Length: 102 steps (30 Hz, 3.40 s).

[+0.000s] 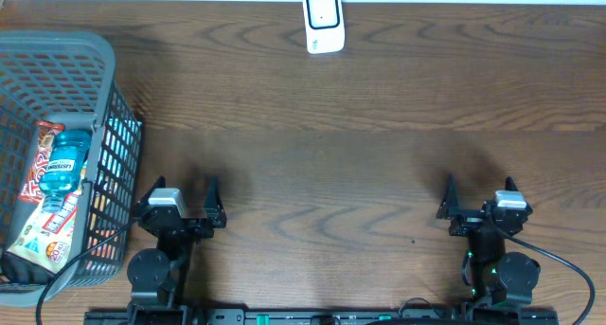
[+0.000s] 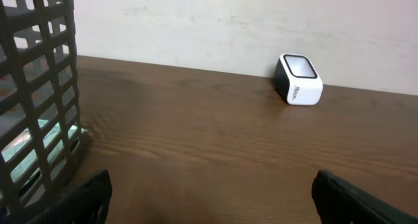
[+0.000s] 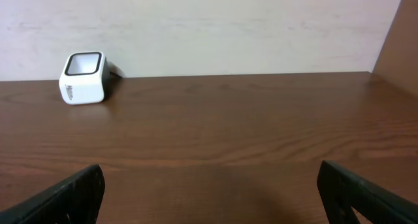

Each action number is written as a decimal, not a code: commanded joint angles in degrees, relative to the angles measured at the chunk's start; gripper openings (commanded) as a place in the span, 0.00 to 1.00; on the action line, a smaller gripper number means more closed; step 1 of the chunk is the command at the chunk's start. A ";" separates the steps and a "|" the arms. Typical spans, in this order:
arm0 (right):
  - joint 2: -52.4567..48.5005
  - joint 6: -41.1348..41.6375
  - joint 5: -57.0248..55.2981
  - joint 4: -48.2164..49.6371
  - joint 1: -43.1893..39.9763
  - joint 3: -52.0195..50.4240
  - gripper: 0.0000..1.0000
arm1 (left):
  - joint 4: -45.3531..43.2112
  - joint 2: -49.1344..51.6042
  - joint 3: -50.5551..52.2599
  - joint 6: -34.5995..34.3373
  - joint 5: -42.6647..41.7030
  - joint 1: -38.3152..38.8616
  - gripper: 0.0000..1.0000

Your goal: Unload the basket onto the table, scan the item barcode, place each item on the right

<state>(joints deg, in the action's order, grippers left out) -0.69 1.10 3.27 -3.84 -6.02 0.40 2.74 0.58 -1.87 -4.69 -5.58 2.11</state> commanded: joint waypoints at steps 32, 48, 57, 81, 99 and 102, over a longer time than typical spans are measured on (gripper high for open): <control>0.22 0.76 0.31 -0.20 0.44 -0.09 0.99 | 2.36 -0.35 -6.10 -0.55 -4.48 0.22 0.98; 0.07 0.76 0.31 -0.20 0.44 -0.09 0.99 | 9.70 4.26 -23.21 -0.52 -4.46 0.22 0.98; 0.04 0.76 0.28 -0.22 0.44 -0.09 0.99 | 16.96 16.79 -36.87 -0.52 -4.48 0.22 0.98; 0.04 0.76 0.28 -0.20 0.44 -0.09 0.99 | 26.75 35.36 -47.41 1.16 -6.82 0.22 0.98; 0.02 0.76 0.28 -0.22 0.44 -0.09 0.99 | 29.27 46.40 -63.71 -0.44 8.70 -1.36 0.98; 0.04 0.76 0.31 -0.20 0.44 -0.09 0.99 | 34.14 52.50 -71.71 -5.46 12.74 -5.88 0.98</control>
<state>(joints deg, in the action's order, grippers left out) -0.73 1.10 3.27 -3.81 -6.02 0.40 33.52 47.59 -65.78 -5.50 -0.99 0.34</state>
